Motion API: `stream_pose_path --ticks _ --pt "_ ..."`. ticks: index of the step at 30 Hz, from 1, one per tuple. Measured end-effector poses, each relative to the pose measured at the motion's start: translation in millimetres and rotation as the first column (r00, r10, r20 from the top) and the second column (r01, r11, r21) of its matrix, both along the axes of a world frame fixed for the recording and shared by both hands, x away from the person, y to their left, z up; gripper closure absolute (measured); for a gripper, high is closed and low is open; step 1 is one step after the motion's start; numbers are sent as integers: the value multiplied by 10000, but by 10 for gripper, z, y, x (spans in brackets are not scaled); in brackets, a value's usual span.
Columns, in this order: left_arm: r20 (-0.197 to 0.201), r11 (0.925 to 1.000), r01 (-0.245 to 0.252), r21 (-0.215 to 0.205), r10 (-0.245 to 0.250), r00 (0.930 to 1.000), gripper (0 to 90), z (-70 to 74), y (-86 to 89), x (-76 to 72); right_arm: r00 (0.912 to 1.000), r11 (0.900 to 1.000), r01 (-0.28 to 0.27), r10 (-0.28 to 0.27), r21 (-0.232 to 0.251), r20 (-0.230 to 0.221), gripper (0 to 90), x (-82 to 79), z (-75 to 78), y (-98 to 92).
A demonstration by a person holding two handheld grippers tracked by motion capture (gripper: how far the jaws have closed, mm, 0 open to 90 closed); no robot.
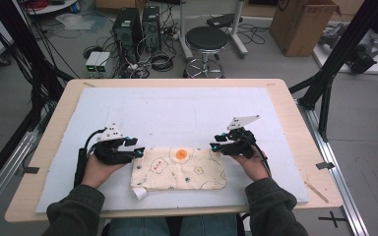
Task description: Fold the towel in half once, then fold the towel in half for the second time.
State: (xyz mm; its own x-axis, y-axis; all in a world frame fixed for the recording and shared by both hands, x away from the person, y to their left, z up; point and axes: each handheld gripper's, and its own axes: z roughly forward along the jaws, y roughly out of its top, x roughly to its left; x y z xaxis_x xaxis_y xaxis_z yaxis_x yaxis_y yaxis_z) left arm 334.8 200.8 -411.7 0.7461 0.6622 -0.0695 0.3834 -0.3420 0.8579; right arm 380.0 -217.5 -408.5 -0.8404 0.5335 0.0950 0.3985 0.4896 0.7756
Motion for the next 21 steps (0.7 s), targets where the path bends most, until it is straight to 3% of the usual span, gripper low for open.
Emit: stream_pose_path --ticks 10,13,16,19,21 --pt "-41 9997 -252 63 252 9997 481 -12 12 26 9995 9997 219 -217 62 -217 569 50 -25 -45" --pt "123 9969 -623 477 617 9980 501 -12 7 21 9989 9995 299 -297 45 -365 561 64 -38 -55" --pt "180 9949 -825 584 816 9965 511 -19 7 28 9986 9993 352 -356 -101 -386 561 61 -45 -45" --pt "72 9929 -1029 601 1026 9947 526 -40 19 51 9979 9989 420 -431 -222 -494 562 66 -59 -38" --pt "15 9899 -1131 851 1134 9935 532 -66 16 75 9976 9989 413 -424 -210 -545 562 75 -68 -38"
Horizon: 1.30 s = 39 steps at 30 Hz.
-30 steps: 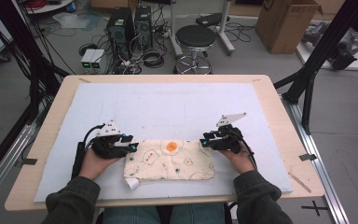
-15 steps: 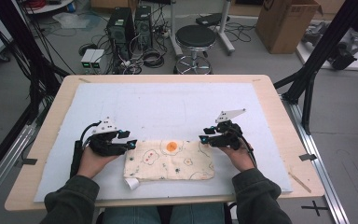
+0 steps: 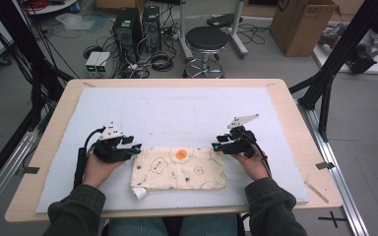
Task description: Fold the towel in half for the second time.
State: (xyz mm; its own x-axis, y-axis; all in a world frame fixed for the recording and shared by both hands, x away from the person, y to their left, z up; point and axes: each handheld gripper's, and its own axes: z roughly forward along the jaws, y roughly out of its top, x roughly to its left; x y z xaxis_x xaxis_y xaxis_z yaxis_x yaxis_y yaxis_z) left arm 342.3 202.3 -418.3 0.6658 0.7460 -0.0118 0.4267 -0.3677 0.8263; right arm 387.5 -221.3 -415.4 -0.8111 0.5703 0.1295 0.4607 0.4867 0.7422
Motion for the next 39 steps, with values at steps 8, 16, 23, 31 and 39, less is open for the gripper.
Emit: stream_pose_path --ticks 8,16,23,31,39 --pt "-672 10000 -22 -53 19 9977 532 -118 -35 109 9994 10000 -30 28 -69 -349 580 46 -69 -19" --pt "-1293 9991 415 90 -400 9908 592 -213 -81 152 9982 9999 -116 109 -100 -590 618 70 -149 -61" --pt "-1336 9973 676 271 -634 9890 656 -229 -89 154 9971 9999 -64 53 -149 -760 637 78 -194 -89" --pt "-1280 9940 1007 418 -946 9873 810 -217 -121 117 9947 9973 -568 525 -463 -888 805 53 -219 -9" --pt "-968 9974 708 152 -690 9929 845 -150 -82 114 9944 9981 -612 601 -99 -871 842 69 -149 -34"
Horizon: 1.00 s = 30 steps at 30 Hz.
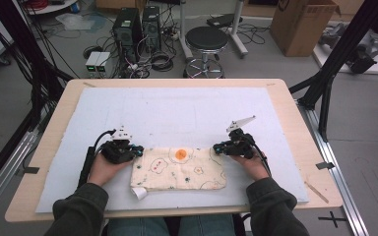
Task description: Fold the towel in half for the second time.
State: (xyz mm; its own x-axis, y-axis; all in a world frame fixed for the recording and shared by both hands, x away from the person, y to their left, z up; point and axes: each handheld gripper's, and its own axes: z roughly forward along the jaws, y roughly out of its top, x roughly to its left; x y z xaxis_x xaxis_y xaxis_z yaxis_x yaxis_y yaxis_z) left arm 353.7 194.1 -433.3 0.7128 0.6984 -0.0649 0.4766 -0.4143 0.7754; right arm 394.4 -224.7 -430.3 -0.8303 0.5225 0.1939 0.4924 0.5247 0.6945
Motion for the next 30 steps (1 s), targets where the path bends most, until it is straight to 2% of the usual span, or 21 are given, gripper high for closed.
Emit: stream_pose_path --ticks 2,4,8,10,12,13,16,17,18,21,24,28,30 --pt "106 9976 -202 -664 209 9997 846 48 54 38 9999 9998 107 -105 167 -105 844 56 33 -24" --pt "254 9956 -322 -886 345 9991 847 91 75 96 9995 9993 287 -284 259 -120 845 114 70 -35" --pt "473 9948 -436 -924 481 9977 847 172 46 229 9988 9986 479 -478 211 -68 845 238 143 -13" --pt "485 9946 -538 -887 583 9971 848 202 46 298 9984 9974 566 -561 447 -110 845 321 174 -19" --pt "487 9937 -681 -890 727 9962 848 218 58 370 9976 9965 681 -674 478 -171 846 411 204 -27" --pt "461 9906 -808 -1099 863 9952 848 210 80 412 9969 9956 755 -742 560 -257 845 462 212 -32" --pt "320 9868 -1136 -1154 1180 9925 850 148 126 492 9946 9932 928 -891 707 -538 846 611 237 -25" --pt "233 9857 -1250 -1125 1284 9914 850 118 140 516 9941 9916 1009 -972 808 -485 845 642 245 -12" --pt "161 9849 -1355 -1080 1380 9903 850 92 147 539 9943 9908 1000 -960 911 -472 845 687 241 0" --pt "140 9835 -1570 -895 1589 9872 851 52 143 608 9913 9898 1199 -1151 775 -641 846 795 196 63" --pt "243 9817 -1640 -968 1670 9857 852 69 125 683 9859 9850 1537 -1476 782 -794 846 889 103 67" --pt "-39 9786 -1746 -1089 1752 9845 852 78 109 777 9753 9761 1996 -1894 856 -1134 847 960 22 36" --pt "-113 9798 -1679 -1090 1677 9858 852 81 100 798 9736 9738 2090 -1986 894 -1128 847 978 8 27"
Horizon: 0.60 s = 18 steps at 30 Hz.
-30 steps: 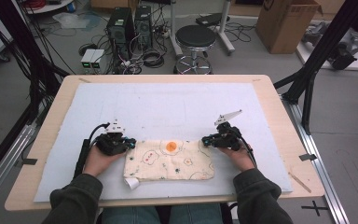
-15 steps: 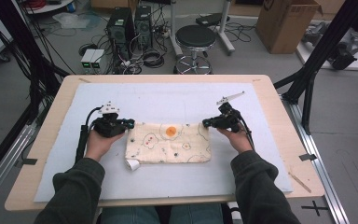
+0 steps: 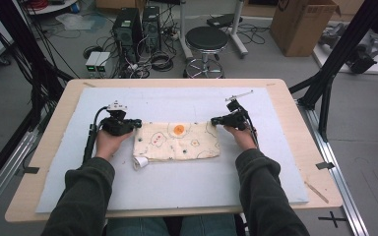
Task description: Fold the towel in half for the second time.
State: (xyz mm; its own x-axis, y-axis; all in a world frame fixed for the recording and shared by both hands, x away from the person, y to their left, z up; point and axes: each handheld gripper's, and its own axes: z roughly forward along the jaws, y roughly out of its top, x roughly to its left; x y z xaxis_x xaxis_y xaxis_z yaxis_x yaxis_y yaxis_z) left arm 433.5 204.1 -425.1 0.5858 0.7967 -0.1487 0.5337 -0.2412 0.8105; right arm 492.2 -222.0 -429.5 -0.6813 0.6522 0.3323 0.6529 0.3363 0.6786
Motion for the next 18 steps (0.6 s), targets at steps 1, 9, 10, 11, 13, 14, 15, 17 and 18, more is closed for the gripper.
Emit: stream_pose_path --ticks 1,9,10,11,13,14,15,17,18 --pt "37 10000 0 76 0 10000 852 7 -2 1 10000 10000 66 -66 -10 -16 847 1 2 -7" --pt "116 9998 -11 -210 13 9999 852 48 5 -27 9999 9996 44 -48 270 138 847 -36 75 -44" --pt "121 9999 67 -82 -66 9999 852 56 8 -32 9999 9996 48 -53 272 161 847 -41 81 -46" --pt "117 10000 64 -60 -63 9999 851 59 3 -40 9999 9997 -8 4 263 156 847 -46 87 -45" --pt "104 9999 138 -13 -137 9999 851 69 7 -49 9999 9997 21 -25 262 161 847 -62 106 -45" --pt "126 9999 116 -29 -115 9999 852 76 9 -55 9997 9994 -35 27 339 227 847 -65 112 -49" --pt "149 9999 128 -77 -127 9998 852 84 16 -59 9997 9991 -70 61 411 234 847 -73 125 -56" --pt "196 9998 178 -133 -175 9997 852 98 31 -64 9994 9986 -88 71 526 327 847 -89 144 -61" --pt "192 9997 171 -184 -167 9997 852 103 31 -69 9993 9985 -163 145 519 350 847 -92 152 -64"
